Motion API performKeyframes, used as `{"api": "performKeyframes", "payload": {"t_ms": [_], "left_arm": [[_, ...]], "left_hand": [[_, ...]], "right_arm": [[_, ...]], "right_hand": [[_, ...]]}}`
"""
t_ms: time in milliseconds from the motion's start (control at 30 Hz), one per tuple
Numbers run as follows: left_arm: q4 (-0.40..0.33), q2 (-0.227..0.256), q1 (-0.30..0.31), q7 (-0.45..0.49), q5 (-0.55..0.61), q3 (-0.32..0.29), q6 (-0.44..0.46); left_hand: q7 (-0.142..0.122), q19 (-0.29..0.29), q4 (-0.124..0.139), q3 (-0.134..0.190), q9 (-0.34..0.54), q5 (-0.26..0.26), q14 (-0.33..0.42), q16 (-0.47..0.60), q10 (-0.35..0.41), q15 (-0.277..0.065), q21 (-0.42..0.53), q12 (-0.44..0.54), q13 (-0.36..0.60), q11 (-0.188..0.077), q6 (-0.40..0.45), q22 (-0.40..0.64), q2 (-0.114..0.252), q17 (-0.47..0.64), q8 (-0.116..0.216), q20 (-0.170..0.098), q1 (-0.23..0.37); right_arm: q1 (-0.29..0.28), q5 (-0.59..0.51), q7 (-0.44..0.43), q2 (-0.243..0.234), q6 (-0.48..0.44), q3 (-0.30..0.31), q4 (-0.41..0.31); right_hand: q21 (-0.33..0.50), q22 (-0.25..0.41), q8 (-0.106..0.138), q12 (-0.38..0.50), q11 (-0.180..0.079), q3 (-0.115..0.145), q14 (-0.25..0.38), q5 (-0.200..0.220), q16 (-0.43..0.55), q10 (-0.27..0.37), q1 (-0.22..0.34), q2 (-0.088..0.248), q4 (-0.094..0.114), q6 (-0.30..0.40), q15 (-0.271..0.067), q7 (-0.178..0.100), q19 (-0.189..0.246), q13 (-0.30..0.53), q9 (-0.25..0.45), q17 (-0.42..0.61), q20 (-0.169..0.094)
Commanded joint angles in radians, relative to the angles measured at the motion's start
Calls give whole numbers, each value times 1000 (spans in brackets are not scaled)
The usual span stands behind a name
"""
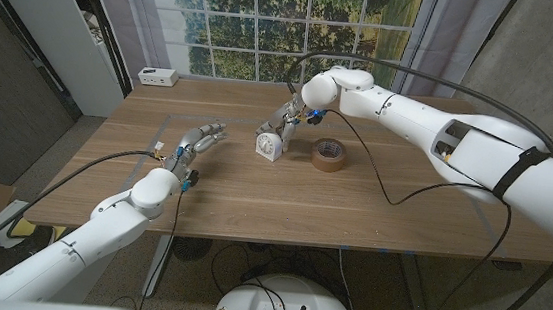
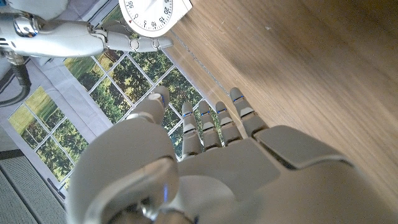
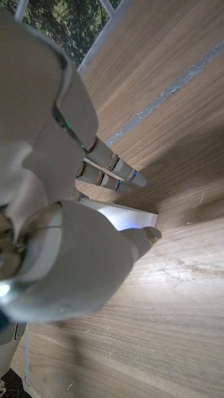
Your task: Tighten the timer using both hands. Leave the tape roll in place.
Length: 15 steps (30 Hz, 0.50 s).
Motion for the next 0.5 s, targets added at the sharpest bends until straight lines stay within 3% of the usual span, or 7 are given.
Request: {"api": "performKeyframes", "payload": {"t_ms": [33,200,367,500], "left_arm": [[10,2,-4,-9,-6,4,-5],[10,3,-3,-8,-7,4,-5],[15,4,-4,-12,-8,5,-11],[16,3,-4,-10,-7,5,-11]], "left_hand": [[0,7,1,0,5,7,0,3,2,-5,-1,2,3,-4,11,2,-1,3,5,8,9],[1,8,1,0,5,8,-1,3,1,-4,-2,2,4,-6,12,2,-1,3,4,10,9],[3,8,2,1,5,8,-1,3,4,-5,-2,3,4,-5,10,2,-1,3,3,10,9],[5,9,2,1,5,8,-1,3,3,-4,-3,2,5,-4,9,2,-1,3,2,10,10]], "right_arm": [[-11,8,14,1,-25,-8,-13],[-18,10,6,-1,-30,-8,-17],[-37,12,-26,-18,-25,2,-35],[-44,16,-30,-22,-27,5,-38]], "right_hand": [[6,2,10,6,3,-12,11,-9,3,8,-19,-4,4,-5,-16,-4,7,0,2,0,8],[8,2,15,16,-1,-18,16,-16,4,34,-29,-5,6,0,-19,-4,9,-1,4,-1,7],[21,1,38,40,-27,-13,57,-26,19,94,-17,14,-3,48,-62,-3,26,-1,10,-3,-15],[28,1,49,50,-34,-12,71,-29,25,118,-10,17,-8,76,-77,-3,38,1,13,-4,-22]]}}
